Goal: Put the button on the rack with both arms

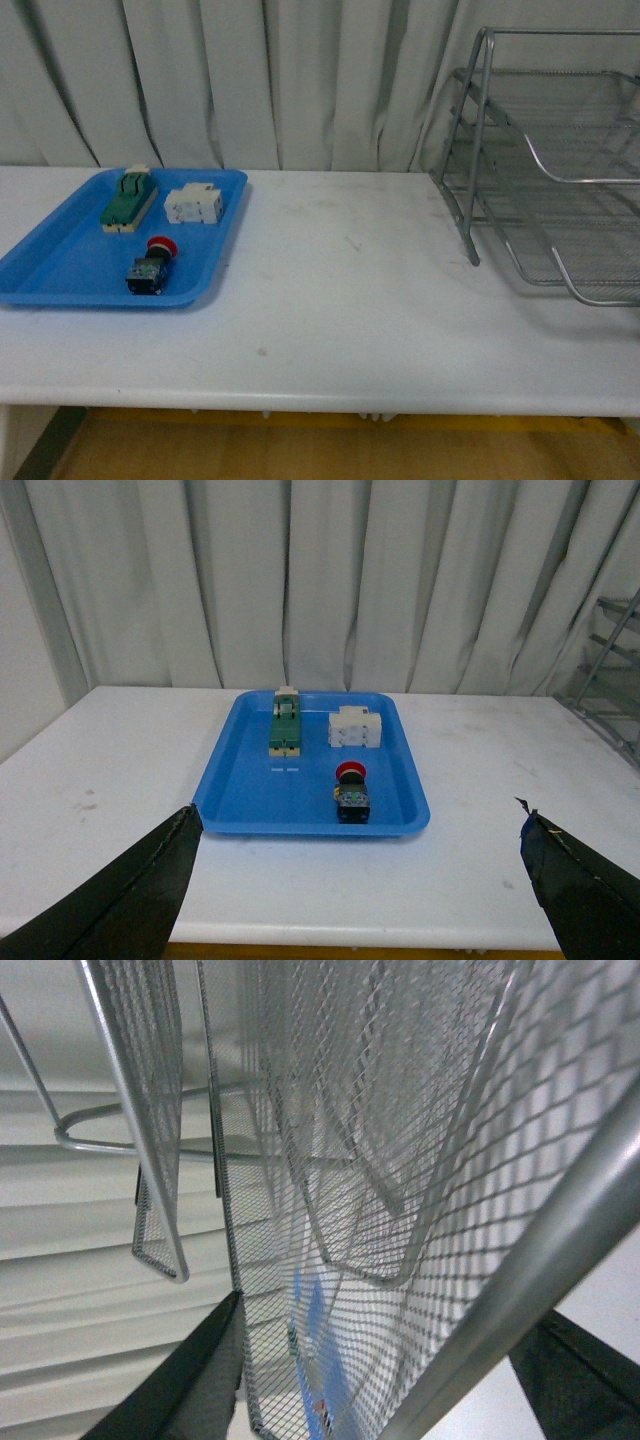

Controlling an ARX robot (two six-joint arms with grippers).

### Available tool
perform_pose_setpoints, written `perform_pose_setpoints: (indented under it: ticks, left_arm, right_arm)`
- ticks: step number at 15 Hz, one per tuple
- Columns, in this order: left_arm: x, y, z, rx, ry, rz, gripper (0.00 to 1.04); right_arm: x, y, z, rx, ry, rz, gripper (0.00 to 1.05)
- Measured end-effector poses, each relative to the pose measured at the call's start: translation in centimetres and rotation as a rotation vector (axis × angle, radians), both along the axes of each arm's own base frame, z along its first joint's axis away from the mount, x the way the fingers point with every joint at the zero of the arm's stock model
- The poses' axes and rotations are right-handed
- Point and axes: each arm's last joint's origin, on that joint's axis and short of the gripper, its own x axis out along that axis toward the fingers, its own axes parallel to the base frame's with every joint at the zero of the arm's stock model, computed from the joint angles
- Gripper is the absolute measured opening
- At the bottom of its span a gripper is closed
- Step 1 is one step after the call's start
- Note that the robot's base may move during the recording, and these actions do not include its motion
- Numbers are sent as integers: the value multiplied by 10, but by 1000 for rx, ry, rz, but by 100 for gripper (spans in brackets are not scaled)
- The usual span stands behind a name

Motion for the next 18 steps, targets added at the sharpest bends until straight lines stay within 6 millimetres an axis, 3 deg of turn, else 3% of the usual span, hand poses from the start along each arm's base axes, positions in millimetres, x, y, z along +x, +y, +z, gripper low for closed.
perform_pose_setpoints:
  ticks: [3,8,12,13,14,16,18]
  left_arm:
    - [0,0,0,0,0,0,98]
    - [0,0,0,0,0,0,98]
    - [0,0,0,0,0,0,98]
    - [0,0,0,0,0,0,98]
    - [0,0,0,0,0,0,98]
    - [0,0,0,0,0,0,98]
    - [0,0,0,0,0,0,98]
  right_arm:
    - [-12,1,18,8,-26,12,100]
    - [-68,-2,50,2,-59,-9,98]
    - [-116,-14,104,-327,-223,-148,98]
    - [-126,-15,117,-444,-258,-194,95]
    - [-136,-3,123,-707,-303,-209,83]
    - [-159,34,108,-1069,-289,-93,59]
    - [-174,66,112,-1329,-325,-56,33]
